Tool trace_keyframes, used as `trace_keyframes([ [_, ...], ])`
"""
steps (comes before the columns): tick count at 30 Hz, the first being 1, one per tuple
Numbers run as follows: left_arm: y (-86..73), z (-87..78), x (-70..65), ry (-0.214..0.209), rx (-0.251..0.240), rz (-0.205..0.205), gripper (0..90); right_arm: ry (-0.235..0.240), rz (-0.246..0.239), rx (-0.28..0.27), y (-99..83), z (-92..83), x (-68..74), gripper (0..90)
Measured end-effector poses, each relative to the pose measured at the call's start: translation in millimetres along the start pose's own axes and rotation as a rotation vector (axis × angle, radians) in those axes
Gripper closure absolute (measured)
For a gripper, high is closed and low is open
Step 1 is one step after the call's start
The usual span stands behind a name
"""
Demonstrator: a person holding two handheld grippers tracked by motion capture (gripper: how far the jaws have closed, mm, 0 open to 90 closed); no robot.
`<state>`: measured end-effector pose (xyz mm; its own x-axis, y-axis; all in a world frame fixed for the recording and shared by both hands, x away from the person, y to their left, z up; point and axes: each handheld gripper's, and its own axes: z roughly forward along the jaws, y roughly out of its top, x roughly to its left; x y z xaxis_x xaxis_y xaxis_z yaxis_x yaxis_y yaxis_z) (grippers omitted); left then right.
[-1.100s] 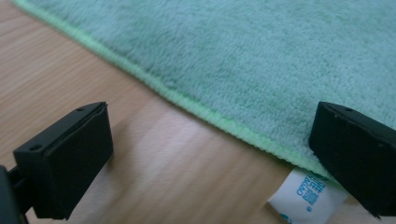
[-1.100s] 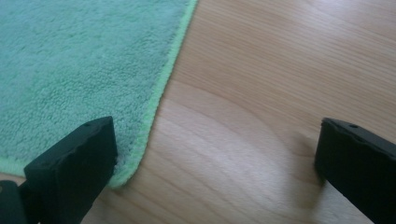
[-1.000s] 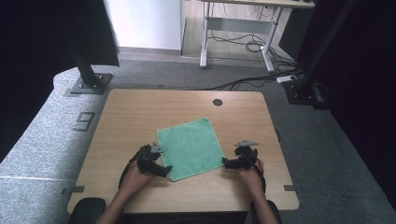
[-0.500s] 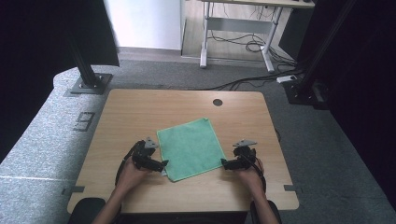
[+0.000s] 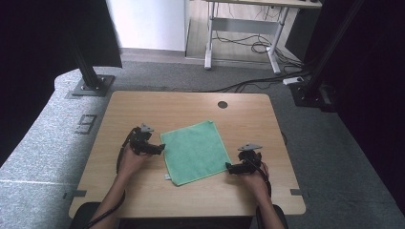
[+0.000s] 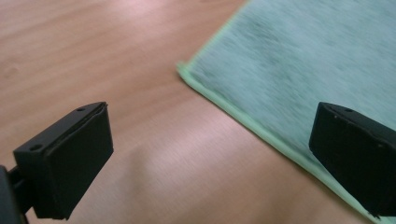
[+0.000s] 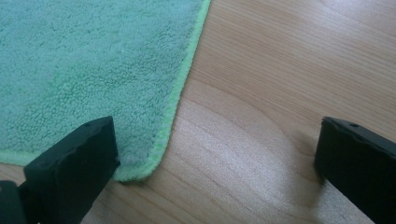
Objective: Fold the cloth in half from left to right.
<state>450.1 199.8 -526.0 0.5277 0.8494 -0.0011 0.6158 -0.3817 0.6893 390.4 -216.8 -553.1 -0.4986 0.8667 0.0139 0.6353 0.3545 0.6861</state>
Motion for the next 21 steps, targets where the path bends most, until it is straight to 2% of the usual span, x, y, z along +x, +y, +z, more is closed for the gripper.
trace_keyframes([
  [6,11.9,19.6,13.4,0.044,0.002,-0.021,0.0,0.003,0.0,-0.015,-1.8,-0.1,-0.1,0.0],
  [11,17.0,37.6,22.7,0.058,0.003,-0.059,0.0,0.004,-0.004,-0.023,-2.7,-0.1,-0.4,0.0],
  [15,17.8,45.2,23.8,0.074,0.015,-0.057,0.0,0.004,-0.004,-0.025,-2.9,-0.1,-0.4,0.0],
  [20,18.3,47.6,24.9,0.068,0.026,-0.052,0.2,0.007,-0.007,-0.028,-3.0,0.0,-0.8,0.0],
  [21,18.2,47.9,27.7,0.049,0.036,-0.074,0.2,0.008,-0.008,-0.026,-2.8,0.0,-0.9,0.0],
])
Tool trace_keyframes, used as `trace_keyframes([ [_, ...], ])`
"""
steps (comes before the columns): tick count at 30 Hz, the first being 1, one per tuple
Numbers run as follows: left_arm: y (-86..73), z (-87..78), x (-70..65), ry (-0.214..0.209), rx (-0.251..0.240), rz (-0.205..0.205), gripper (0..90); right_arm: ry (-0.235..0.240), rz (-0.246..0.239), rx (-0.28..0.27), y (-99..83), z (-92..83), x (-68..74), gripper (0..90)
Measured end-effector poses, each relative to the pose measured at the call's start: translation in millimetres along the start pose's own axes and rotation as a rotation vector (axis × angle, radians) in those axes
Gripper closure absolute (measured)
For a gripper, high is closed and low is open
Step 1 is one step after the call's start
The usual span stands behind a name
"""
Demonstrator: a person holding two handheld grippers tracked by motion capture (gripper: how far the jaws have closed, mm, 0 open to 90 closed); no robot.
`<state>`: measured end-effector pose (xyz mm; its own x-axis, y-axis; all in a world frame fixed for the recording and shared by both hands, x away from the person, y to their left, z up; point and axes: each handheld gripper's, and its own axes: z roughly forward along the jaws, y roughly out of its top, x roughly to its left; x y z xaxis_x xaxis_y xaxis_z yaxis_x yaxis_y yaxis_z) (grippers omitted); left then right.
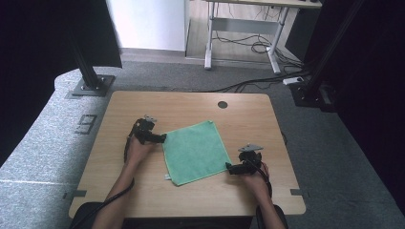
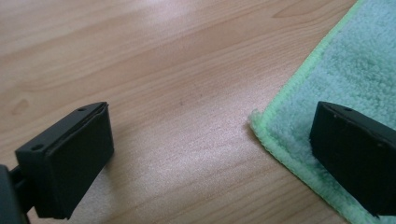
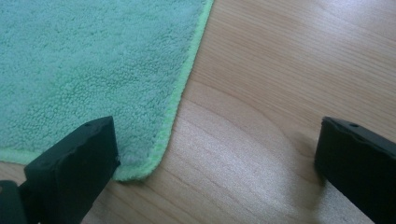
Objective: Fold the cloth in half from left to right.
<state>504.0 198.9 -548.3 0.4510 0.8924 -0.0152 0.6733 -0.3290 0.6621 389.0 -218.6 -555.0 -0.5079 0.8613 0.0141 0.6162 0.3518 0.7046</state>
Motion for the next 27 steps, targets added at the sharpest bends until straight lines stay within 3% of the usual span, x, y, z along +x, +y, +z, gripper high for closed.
trace_keyframes([
  [10,-0.3,-0.2,-0.2,0.002,-0.001,-0.003,0.1,0.022,-0.01,0.007,4.1,-6.5,7.1,2.5],
  [18,-0.6,-0.5,-0.5,0.006,-0.001,-0.006,0.3,0.157,-0.082,0.008,18.3,-10.1,43.6,12.7],
  [27,-0.6,-0.6,-0.4,0.006,0.0,-0.005,0.3,0.312,-0.181,0.013,36.3,-0.7,103.8,15.1],
])
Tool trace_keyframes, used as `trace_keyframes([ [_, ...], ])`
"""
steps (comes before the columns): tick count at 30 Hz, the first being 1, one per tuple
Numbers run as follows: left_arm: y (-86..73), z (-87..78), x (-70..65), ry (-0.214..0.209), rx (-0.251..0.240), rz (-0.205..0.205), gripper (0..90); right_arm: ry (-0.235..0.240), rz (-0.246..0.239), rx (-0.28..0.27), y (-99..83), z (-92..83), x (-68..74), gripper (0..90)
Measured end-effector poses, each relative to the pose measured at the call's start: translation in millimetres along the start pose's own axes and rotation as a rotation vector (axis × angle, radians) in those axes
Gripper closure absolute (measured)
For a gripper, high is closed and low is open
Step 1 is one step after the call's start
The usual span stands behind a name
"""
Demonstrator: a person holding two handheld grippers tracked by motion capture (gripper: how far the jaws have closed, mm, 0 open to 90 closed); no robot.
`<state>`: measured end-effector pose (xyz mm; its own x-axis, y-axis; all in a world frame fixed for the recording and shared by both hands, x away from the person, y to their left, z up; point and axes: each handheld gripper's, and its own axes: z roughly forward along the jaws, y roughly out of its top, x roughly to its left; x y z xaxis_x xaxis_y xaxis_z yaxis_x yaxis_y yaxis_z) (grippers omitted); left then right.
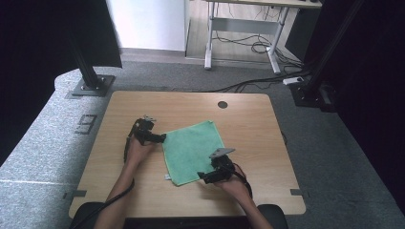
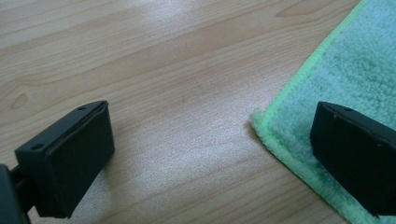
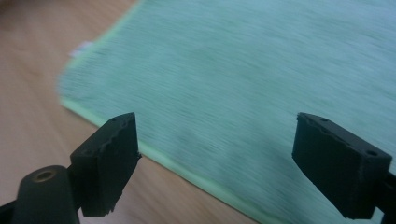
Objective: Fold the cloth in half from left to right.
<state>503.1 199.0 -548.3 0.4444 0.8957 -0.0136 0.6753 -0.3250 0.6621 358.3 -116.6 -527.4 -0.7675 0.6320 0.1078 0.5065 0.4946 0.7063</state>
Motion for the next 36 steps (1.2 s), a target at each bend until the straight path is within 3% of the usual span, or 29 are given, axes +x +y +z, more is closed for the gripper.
trace_keyframes([
  [6,-0.1,0.2,-0.2,0.0,-0.004,-0.002,0.4,0.095,-0.074,0.008,16.8,17.4,34.4,21.1],
  [12,0.0,0.1,-0.2,0.0,-0.001,-0.002,0.3,0.168,-0.145,0.036,31.0,33.8,63.1,34.2],
  [18,0.0,0.1,-0.2,0.0,-0.002,-0.002,0.4,0.17,-0.202,0.081,36.1,46.6,78.6,52.0],
  [22,-0.5,-0.6,-0.6,-0.005,-0.01,0.005,1.7,0.133,-0.238,0.113,34.8,53.3,82.2,65.5],
  [23,-0.5,-0.6,-0.6,-0.005,-0.01,0.005,4.1,0.133,-0.238,0.113,34.8,53.3,82.2,65.5],
  [24,-1.3,-2.2,-1.3,-0.016,-0.024,0.02,7.5,0.107,-0.249,0.112,33.5,55.0,82.1,75.7],
  [26,-2.4,-3.9,-2.6,-0.033,-0.041,0.034,10.1,0.103,-0.246,0.114,33.7,54.8,81.4,78.9],
  [27,-3.0,-4.7,-3.4,-0.04,-0.048,0.042,19.1,0.106,-0.239,0.115,34.1,55.1,80.0,83.1],
  [28,-3.6,-5.7,-4.3,-0.05,-0.055,0.05,23.4,0.107,-0.239,0.113,34.1,55.4,79.5,83.9],
  [32,-5.6,-8.5,-10.7,-0.097,-0.08,0.081,54.5,0.102,-0.238,0.11,34.5,56.4,80.2,84.9],
  [36,-6.1,-9.0,-11.5,-0.132,-0.083,0.06,75.8,0.102,-0.242,0.106,35.8,58.3,81.8,85.0],
])
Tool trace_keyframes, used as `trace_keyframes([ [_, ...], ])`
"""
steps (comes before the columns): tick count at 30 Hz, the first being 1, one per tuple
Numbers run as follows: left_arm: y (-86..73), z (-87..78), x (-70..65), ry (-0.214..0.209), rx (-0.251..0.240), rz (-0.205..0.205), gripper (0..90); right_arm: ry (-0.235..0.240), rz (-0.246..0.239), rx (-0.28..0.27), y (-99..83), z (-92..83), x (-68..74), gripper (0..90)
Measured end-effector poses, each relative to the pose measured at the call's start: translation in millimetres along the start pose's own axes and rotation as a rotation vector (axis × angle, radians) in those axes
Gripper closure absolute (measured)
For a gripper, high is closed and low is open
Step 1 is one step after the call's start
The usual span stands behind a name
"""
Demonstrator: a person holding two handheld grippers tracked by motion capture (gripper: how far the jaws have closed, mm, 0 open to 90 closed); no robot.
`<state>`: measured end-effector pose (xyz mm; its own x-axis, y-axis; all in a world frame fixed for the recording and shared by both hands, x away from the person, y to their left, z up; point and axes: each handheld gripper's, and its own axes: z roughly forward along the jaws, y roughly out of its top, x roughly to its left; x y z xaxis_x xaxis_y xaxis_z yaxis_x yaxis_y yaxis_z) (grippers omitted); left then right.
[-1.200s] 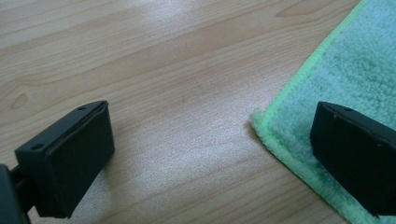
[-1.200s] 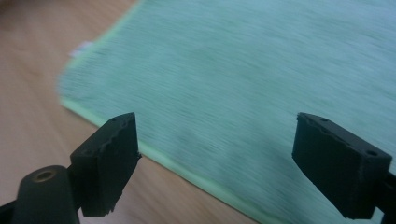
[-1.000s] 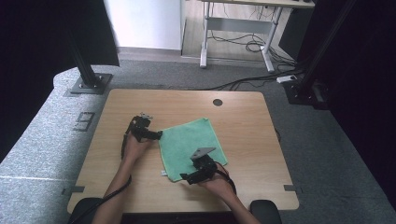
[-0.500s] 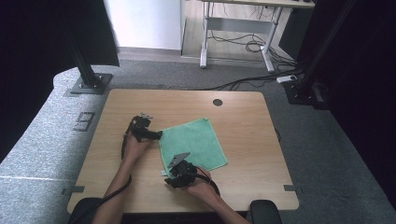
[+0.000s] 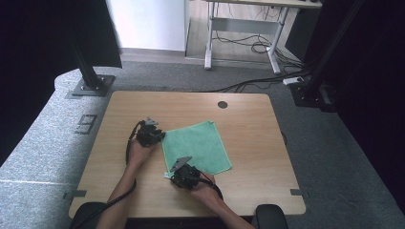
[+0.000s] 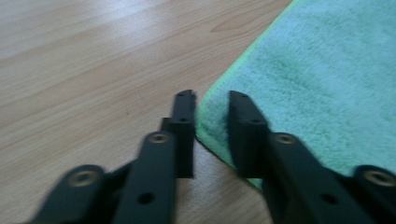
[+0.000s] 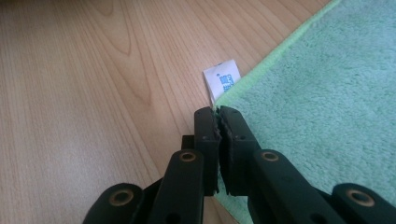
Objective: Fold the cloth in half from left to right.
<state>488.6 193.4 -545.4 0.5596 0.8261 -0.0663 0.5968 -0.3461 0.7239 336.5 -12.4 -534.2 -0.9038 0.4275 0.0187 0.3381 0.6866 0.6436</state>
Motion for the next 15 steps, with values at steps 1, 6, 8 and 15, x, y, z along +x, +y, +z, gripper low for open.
trace_keyframes([
  [1,-0.2,-0.2,1.2,-0.016,0.001,-0.012,80.6,0.0,-0.001,-0.001,0.4,0.4,0.2,85.0],
  [6,-1.5,-1.5,7.0,-0.048,0.0,-0.07,86.7,0.009,0.0,-0.008,2.7,3.1,1.8,85.0],
  [8,-2.2,-3.4,8.2,-0.045,0.005,-0.083,86.8,0.017,0.003,-0.009,3.9,4.3,2.7,84.9],
  [15,-7.0,-19.4,15.9,-0.003,0.026,-0.091,86.9,0.044,-0.012,-0.009,11.5,9.6,7.1,85.3],
])
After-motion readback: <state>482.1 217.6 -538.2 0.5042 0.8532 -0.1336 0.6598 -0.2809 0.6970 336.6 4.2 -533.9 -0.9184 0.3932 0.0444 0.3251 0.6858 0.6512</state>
